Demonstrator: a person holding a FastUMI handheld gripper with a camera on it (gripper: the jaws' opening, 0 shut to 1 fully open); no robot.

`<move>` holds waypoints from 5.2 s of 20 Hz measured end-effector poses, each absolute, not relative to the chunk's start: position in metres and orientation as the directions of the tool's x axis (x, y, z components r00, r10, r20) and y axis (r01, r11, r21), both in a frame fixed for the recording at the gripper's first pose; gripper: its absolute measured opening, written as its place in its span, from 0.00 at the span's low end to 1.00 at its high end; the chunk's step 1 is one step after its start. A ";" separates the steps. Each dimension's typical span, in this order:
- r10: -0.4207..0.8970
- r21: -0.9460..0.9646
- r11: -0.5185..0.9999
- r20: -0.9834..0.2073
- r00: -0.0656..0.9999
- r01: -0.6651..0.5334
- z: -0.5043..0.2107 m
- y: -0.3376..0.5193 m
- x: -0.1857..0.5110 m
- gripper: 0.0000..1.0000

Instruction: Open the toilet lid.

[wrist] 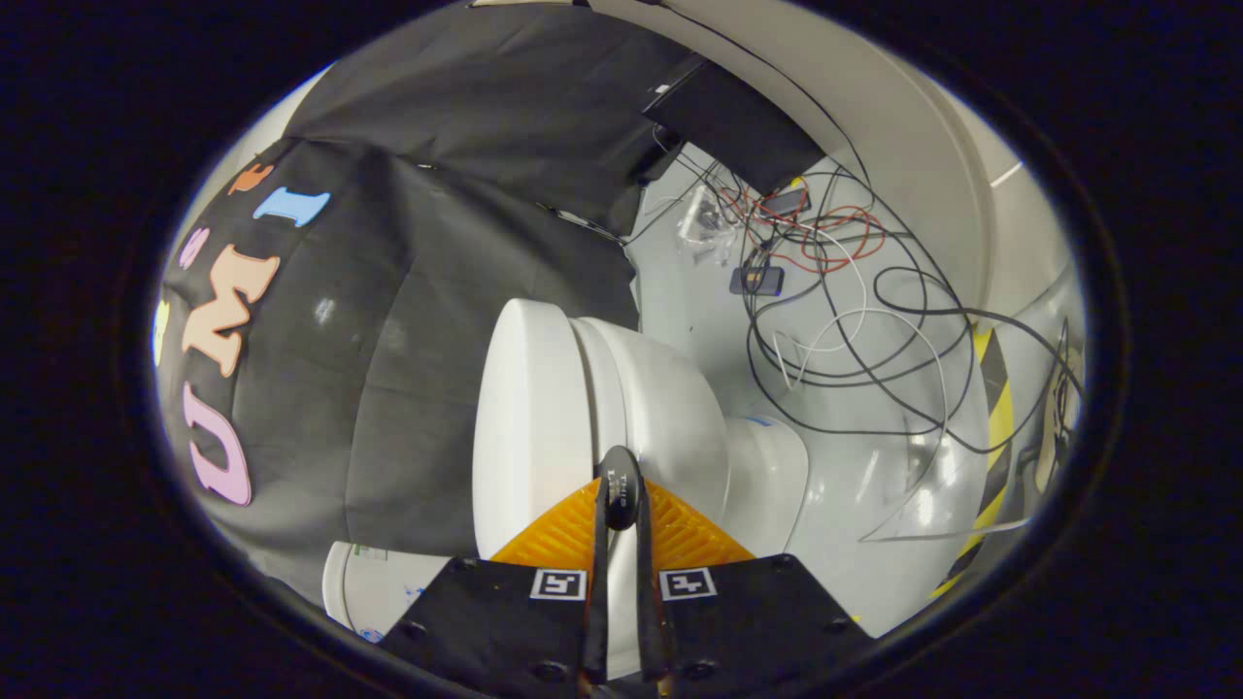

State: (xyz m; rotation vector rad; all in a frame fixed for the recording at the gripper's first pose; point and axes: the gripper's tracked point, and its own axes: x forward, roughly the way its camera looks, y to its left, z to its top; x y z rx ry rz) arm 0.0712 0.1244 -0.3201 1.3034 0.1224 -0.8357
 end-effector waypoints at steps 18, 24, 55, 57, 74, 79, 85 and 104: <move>-0.528 0.728 0.394 -0.321 0.786 0.561 -0.212 0.141 0.086 0.07; -0.478 0.618 0.600 -0.233 0.847 0.508 -0.149 0.169 0.108 0.07; -0.059 0.296 0.952 -0.071 0.996 0.077 -0.043 0.377 0.220 0.13; -0.021 0.272 0.961 -0.085 0.996 0.044 -0.047 0.395 0.227 0.14; -0.007 0.190 0.982 -0.101 0.995 0.026 -0.051 0.406 0.236 0.13; 0.053 0.266 0.963 -0.043 0.998 -0.040 -0.032 0.417 0.240 0.47; 0.034 0.269 0.962 0.072 0.997 -0.053 0.018 0.403 0.236 0.80; -0.125 0.101 0.988 0.079 0.989 0.117 0.065 0.199 0.166 0.82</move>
